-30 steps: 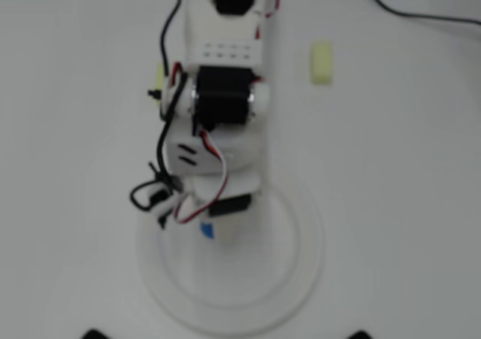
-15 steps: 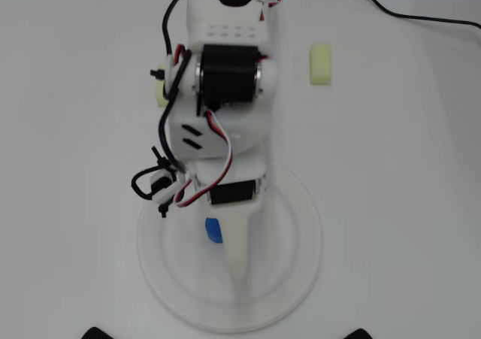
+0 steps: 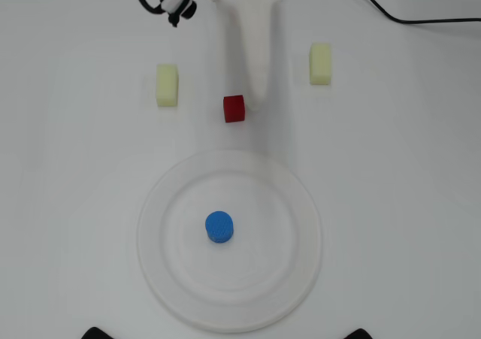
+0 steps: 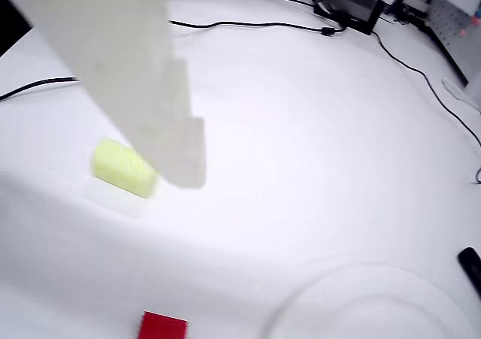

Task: Grasp a blue block and put it in the dish.

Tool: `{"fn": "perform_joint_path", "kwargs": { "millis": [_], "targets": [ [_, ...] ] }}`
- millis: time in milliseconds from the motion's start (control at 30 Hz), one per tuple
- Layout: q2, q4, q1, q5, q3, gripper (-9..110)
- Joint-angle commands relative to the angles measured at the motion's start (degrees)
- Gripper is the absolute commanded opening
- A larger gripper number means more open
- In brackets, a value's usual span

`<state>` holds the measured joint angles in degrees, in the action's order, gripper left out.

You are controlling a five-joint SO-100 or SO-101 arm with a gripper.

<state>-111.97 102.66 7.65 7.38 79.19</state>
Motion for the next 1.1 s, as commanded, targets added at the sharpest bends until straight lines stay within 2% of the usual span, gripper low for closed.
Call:
{"fn": "perform_joint_path", "kwargs": {
  "millis": [0,200,433,733,867,1067],
  "targets": [
    [-18.5,-11.2,0.3,0.5,22.4,46],
    [-42.5,-20.3,1.5,0.4,51.9,42],
    [-61.0,-25.8,2.4,-1.4,74.3,36],
    [-85.7,-21.6,0.9,1.0,92.3,13],
    [-85.6,-20.8,0.4,0.7,94.7,0],
    [-85.6,-21.0,0.4,1.1,97.2,0]
  ]
}}
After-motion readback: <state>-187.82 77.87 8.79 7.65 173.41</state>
